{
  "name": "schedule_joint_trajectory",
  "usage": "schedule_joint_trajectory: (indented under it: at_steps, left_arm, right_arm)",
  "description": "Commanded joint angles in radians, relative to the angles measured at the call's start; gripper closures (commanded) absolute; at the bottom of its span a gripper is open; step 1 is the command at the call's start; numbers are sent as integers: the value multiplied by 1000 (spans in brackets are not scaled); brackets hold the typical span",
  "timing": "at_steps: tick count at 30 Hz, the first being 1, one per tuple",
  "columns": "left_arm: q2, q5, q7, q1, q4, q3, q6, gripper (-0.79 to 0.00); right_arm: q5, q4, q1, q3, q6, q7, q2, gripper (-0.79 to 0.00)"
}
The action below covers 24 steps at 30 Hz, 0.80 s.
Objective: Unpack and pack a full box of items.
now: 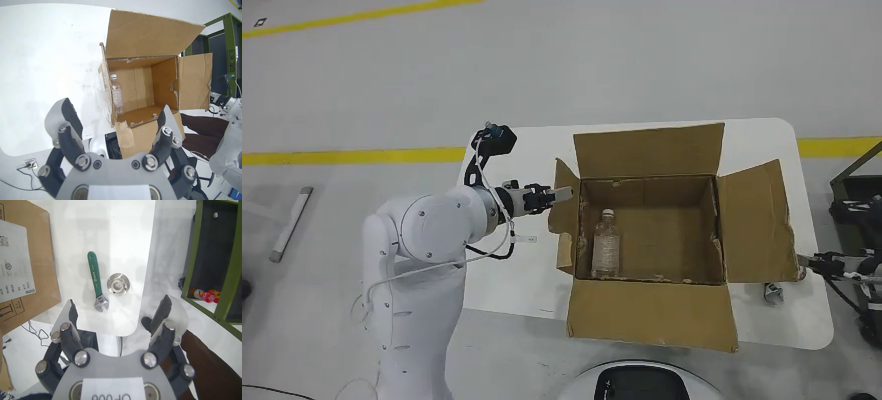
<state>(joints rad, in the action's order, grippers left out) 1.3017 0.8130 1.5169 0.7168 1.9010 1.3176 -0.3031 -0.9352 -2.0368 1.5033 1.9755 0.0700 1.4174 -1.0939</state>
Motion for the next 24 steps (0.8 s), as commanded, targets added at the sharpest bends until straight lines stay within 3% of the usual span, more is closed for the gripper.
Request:
schedule_joint_trajectory:
  at_steps: [1, 11, 17, 18, 19, 20, 22, 23, 24]
  left_arm:
    - [0, 0, 0, 0, 0, 0, 0, -785]
    - [0, 0, 0, 0, 0, 0, 0, -785]
    - [0, 0, 0, 0, 0, 0, 0, -785]
    - [0, 0, 0, 0, 0, 0, 0, -785]
    - [0, 0, 0, 0, 0, 0, 0, -785]
    - [0, 0, 0, 0, 0, 0, 0, -785]
    - [0, 0, 0, 0, 0, 0, 0, -785]
    - [0, 0, 0, 0, 0, 0, 0, -785]
    - [0, 0, 0, 0, 0, 0, 0, -785]
  right_arm:
    - [0, -1, 1, 1, 0, 0, 0, -785]
    - [43, 44, -12, 4, 34, -39, -1, -785]
    - [-8, 90, -54, -80, 75, 0, 5, -785]
    - [-28, 101, -67, -94, 78, 11, 7, -385]
    - [-41, 114, -81, -105, 81, 20, 9, -256]
    - [-55, 128, -94, -116, 84, 34, 11, -175]
    - [-75, 153, -117, -135, 86, 55, 14, -234]
    - [-85, 166, -129, -142, 93, 58, 15, -323]
    - [-91, 177, -139, -152, 92, 62, 16, -357]
